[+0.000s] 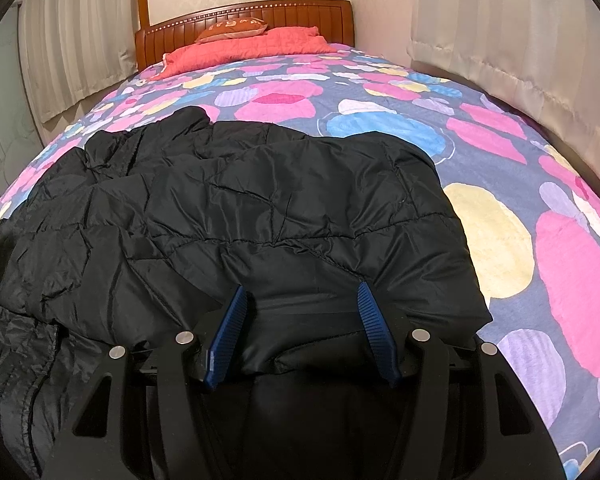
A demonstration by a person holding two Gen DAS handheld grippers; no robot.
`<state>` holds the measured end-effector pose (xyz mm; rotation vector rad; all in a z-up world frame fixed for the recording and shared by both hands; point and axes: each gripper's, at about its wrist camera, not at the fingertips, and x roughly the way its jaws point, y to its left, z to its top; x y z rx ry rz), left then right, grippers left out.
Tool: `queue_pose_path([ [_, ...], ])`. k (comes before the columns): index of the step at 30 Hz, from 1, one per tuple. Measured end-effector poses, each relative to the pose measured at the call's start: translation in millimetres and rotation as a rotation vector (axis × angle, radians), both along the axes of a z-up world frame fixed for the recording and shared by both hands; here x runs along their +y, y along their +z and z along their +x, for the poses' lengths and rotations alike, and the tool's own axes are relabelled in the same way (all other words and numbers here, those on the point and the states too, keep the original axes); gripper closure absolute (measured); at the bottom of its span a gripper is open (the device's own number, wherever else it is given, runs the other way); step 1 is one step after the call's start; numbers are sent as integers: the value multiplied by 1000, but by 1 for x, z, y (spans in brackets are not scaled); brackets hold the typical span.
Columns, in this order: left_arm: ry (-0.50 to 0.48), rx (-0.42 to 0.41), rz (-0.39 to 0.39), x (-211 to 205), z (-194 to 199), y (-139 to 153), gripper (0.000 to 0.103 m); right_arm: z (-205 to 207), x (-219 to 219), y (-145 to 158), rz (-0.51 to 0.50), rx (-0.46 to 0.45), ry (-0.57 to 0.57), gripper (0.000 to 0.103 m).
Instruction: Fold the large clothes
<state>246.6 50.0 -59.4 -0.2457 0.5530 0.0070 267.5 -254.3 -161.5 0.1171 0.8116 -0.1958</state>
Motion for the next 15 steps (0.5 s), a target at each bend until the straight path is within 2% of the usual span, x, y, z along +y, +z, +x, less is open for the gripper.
queue_pose_path([
  [6,-101,58,39,-65,23,-28,95,0,-1,0,16,-8,4,43],
  [13,-209,128,108,-119,35,-55,95,0,-1,-1,20,-11,6,43],
  [14,-218,135,116,-122,34,-55,91,0,0,-1,19,-11,6,42],
  [15,-222,137,122,-125,34,-57,82,0,1,-1,18,-10,7,42],
])
